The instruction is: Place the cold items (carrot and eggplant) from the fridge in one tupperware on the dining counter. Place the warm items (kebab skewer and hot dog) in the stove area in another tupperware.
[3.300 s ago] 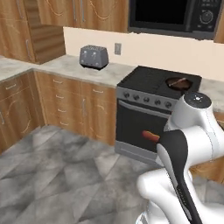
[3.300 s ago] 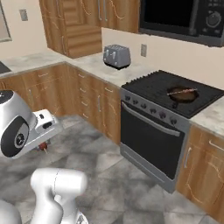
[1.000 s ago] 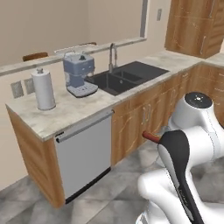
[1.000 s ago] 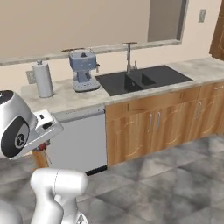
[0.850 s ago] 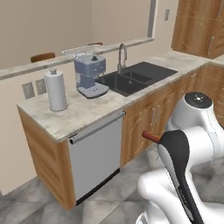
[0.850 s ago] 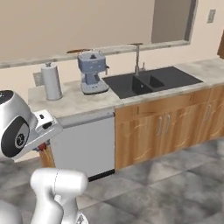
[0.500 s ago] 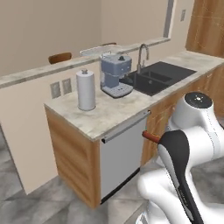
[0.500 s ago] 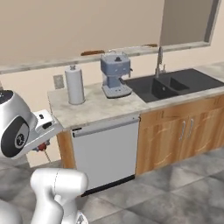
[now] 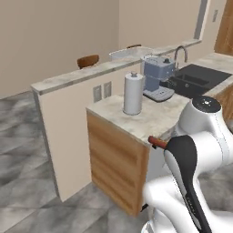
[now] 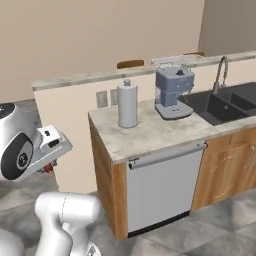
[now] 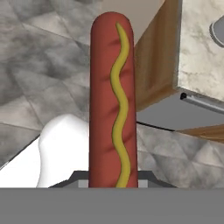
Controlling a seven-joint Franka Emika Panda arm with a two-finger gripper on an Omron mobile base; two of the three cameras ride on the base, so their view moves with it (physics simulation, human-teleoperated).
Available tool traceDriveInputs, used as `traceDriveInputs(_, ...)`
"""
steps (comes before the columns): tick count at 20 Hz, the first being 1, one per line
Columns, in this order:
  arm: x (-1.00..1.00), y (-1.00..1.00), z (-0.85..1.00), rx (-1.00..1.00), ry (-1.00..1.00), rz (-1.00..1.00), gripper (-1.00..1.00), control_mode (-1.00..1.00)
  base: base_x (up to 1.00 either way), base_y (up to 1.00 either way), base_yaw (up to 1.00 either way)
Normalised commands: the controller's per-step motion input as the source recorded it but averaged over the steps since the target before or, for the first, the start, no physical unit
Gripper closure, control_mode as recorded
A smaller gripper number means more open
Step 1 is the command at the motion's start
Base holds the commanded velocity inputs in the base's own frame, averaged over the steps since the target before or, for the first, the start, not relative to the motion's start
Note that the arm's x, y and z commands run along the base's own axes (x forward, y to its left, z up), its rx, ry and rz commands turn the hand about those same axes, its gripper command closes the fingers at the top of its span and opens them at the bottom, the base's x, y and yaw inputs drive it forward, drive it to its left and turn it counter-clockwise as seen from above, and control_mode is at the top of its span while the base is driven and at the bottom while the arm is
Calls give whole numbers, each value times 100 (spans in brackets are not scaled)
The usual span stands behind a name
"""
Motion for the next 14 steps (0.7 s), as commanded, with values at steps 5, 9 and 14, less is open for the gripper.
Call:
traceDriveInputs(5, 0, 0, 0, 0, 0, 0, 100, 100, 34, 100, 0)
traceDriveInputs(9, 0, 0, 0, 0, 0, 0, 100, 100, 35, 100, 0)
traceDriveInputs(14, 0, 0, 0, 0, 0, 0, 100, 100, 31, 100, 0)
